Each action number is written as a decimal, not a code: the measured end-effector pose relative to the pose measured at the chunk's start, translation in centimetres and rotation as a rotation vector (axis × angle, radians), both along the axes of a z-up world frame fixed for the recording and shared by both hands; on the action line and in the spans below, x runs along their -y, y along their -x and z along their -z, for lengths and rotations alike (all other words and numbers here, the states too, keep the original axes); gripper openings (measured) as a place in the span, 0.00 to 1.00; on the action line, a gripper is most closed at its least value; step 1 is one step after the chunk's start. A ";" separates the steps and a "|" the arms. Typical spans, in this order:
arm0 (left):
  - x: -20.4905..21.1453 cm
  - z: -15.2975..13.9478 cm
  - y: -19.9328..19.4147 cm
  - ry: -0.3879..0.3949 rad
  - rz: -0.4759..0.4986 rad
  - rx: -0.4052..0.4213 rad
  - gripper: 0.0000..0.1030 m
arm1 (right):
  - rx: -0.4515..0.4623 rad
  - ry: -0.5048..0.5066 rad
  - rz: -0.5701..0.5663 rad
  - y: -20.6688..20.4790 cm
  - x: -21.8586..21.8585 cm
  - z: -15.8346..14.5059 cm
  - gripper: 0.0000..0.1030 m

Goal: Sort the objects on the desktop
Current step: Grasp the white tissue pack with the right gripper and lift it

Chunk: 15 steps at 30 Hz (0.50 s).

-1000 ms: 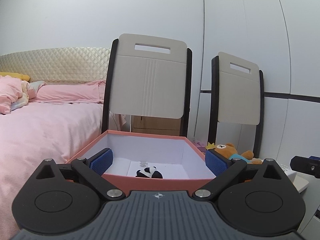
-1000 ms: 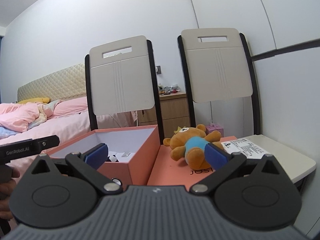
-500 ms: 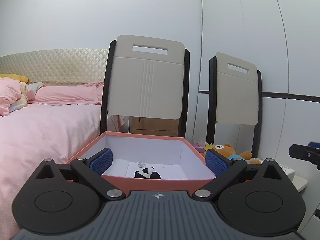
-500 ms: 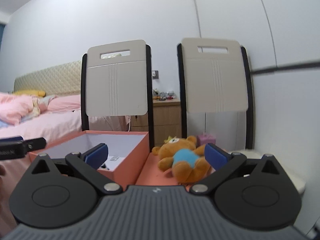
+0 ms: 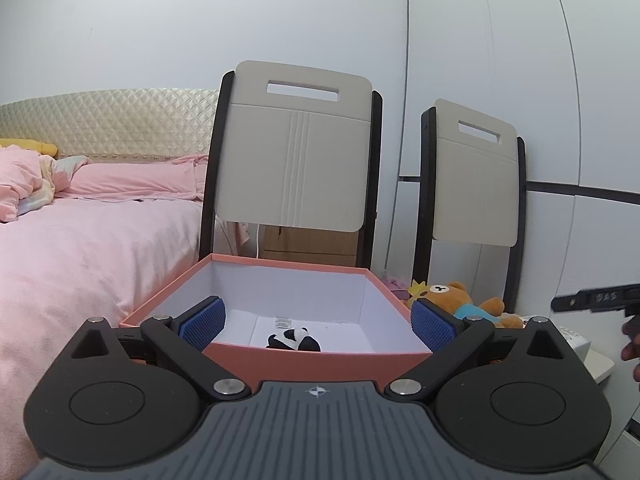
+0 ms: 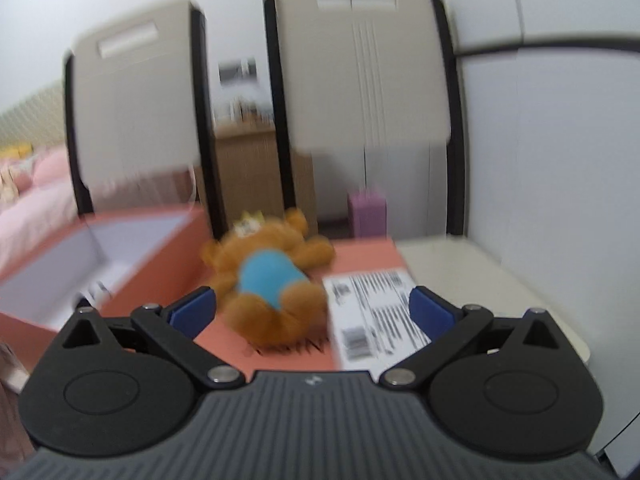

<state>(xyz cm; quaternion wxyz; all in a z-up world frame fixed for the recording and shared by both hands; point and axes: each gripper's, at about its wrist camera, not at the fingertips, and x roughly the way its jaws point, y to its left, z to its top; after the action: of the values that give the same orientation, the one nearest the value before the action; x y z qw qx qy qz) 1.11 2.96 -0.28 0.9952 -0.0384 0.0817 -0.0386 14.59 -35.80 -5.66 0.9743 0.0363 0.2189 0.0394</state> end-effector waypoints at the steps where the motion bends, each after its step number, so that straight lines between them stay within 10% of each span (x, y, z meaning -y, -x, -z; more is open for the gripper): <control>1: 0.0 0.0 -0.1 -0.001 0.000 -0.001 0.97 | -0.023 0.020 0.012 -0.7 0.4 0.5 1.00; 15: 0.6 0.6 -0.3 -0.027 0.036 -0.007 0.98 | -0.259 0.116 -0.003 -6.8 3.2 4.9 1.00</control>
<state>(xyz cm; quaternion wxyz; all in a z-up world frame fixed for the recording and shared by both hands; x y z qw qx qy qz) 1.42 2.36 -0.83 0.9945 -0.0234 0.0863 -0.0551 21.34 -38.97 -10.55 0.9383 -0.0155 0.3447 0.0230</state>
